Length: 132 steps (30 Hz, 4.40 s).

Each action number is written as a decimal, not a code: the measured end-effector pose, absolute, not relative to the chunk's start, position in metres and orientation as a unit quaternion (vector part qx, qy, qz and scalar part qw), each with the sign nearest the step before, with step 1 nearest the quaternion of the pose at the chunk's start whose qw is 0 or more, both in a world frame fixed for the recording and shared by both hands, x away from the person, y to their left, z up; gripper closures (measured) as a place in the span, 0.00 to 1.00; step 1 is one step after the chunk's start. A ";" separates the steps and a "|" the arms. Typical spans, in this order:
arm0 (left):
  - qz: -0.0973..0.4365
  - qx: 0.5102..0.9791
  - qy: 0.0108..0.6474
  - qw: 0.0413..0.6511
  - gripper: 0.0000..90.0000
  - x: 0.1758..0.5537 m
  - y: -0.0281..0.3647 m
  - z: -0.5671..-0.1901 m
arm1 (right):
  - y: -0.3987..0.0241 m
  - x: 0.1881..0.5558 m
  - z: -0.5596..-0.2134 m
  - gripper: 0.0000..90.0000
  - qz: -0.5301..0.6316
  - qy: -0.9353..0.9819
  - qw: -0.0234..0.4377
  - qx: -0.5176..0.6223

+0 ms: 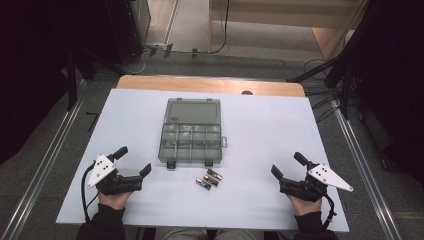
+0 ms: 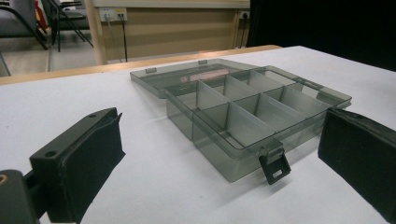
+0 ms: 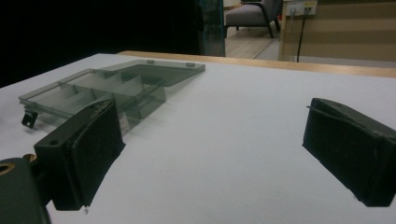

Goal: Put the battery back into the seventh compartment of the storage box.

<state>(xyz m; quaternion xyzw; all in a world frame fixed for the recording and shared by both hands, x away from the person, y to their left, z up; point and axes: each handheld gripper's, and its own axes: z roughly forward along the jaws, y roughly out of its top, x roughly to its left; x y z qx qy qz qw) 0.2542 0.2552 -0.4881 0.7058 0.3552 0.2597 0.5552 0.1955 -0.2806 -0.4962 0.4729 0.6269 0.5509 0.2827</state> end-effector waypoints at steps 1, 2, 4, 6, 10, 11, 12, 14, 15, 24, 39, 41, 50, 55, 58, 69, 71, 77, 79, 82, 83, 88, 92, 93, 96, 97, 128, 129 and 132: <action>0.259 0.705 0.355 0.556 0.00 0.254 0.255 -0.488 | -0.283 0.194 -0.497 0.06 0.548 0.620 0.294 0.477; 0.259 0.706 0.354 0.557 0.00 0.254 0.255 -0.488 | -0.283 0.194 -0.497 0.06 0.548 0.620 0.294 0.477; 0.258 0.707 0.352 0.556 0.00 0.254 0.255 -0.488 | -0.285 0.194 -0.498 0.06 0.545 0.617 0.294 0.485; 0.259 0.706 0.352 0.557 0.00 0.254 0.255 -0.488 | -0.286 0.194 -0.498 0.06 0.545 0.617 0.294 0.486; 0.259 0.704 0.355 0.559 0.00 0.254 0.256 -0.488 | -0.285 0.194 -0.498 0.07 0.540 0.621 0.289 0.489; 0.259 0.704 0.355 0.559 0.00 0.254 0.255 -0.488 | -0.285 0.194 -0.498 0.07 0.538 0.622 0.290 0.490; 0.259 0.705 0.354 0.558 0.00 0.255 0.255 -0.488 | -0.285 0.194 -0.498 0.07 0.537 0.623 0.290 0.489; 0.258 0.705 0.354 0.558 0.00 0.255 0.255 -0.488 | -0.285 0.194 -0.498 0.07 0.536 0.624 0.288 0.491; 0.258 0.705 0.353 0.558 0.00 0.255 0.255 -0.488 | -0.285 0.194 -0.498 0.07 0.535 0.624 0.289 0.491; 0.254 0.705 0.355 0.559 0.00 0.256 0.255 -0.488 | -0.279 0.196 -0.497 0.08 0.517 0.642 0.297 0.482; 0.259 0.707 0.353 0.556 0.00 0.255 0.254 -0.488 | -0.239 0.204 -0.485 0.08 0.460 0.721 0.278 0.437; 0.258 0.706 0.352 0.558 0.00 0.255 0.254 -0.488 | -0.233 0.206 -0.483 0.08 0.452 0.729 0.271 0.437; 0.258 0.707 0.350 0.557 0.00 0.255 0.254 -0.488 | -0.217 0.214 -0.482 0.08 0.436 0.755 0.248 0.422; 0.257 0.709 0.349 0.557 0.00 0.255 0.254 -0.488 | -0.205 0.223 -0.483 0.08 0.412 0.784 0.220 0.410; 0.257 0.709 0.349 0.557 0.00 0.255 0.254 -0.488 | -0.197 0.228 -0.483 0.08 0.395 0.800 0.207 0.401; 0.254 0.711 0.346 0.557 0.00 0.255 0.254 -0.488 | -0.166 0.237 -0.481 0.08 0.352 0.845 0.167 0.367; 0.254 0.711 0.345 0.557 0.00 0.255 0.254 -0.488 | -0.160 0.239 -0.480 0.08 0.345 0.851 0.162 0.362; 0.252 0.713 0.344 0.557 0.00 0.255 0.253 -0.488 | -0.144 0.248 -0.476 0.10 0.322 0.870 0.123 0.352; 0.251 0.713 0.344 0.557 0.00 0.255 0.253 -0.488 | -0.139 0.251 -0.476 0.12 0.313 0.876 0.111 0.349; 0.251 0.712 0.344 0.557 0.00 0.255 0.253 -0.488 | -0.131 0.256 -0.475 0.16 0.296 0.886 0.098 0.343; 0.251 0.713 0.344 0.557 0.00 0.255 0.253 -0.488 | -0.128 0.257 -0.474 0.16 0.290 0.888 0.097 0.343; 0.250 0.713 0.344 0.557 0.00 0.255 0.252 -0.489 | -0.116 0.265 -0.469 0.25 0.263 0.901 0.085 0.335; 0.250 0.714 0.343 0.557 0.00 0.255 0.252 -0.489 | -0.107 0.272 -0.468 0.35 0.239 0.912 0.070 0.327; 0.250 0.714 0.343 0.557 0.00 0.255 0.251 -0.489 | -0.105 0.274 -0.468 0.36 0.234 0.914 0.071 0.325; 0.250 0.716 0.341 0.556 0.00 0.256 0.251 -0.489 | -0.100 0.277 -0.468 0.40 0.218 0.919 0.066 0.321; 0.249 0.715 0.341 0.557 0.00 0.256 0.251 -0.489 | -0.099 0.278 -0.468 0.41 0.212 0.920 0.066 0.324; 0.244 0.713 0.339 0.563 0.00 0.256 0.250 -0.489 | -0.069 0.294 -0.476 0.87 0.101 0.935 0.054 0.337; 0.244 0.713 0.339 0.563 0.00 0.256 0.250 -0.489 | -0.069 0.294 -0.476 0.87 0.101 0.936 0.054 0.334; 0.244 0.713 0.340 0.563 0.00 0.256 0.250 -0.489 | -0.070 0.292 -0.473 0.87 0.109 0.933 0.050 0.338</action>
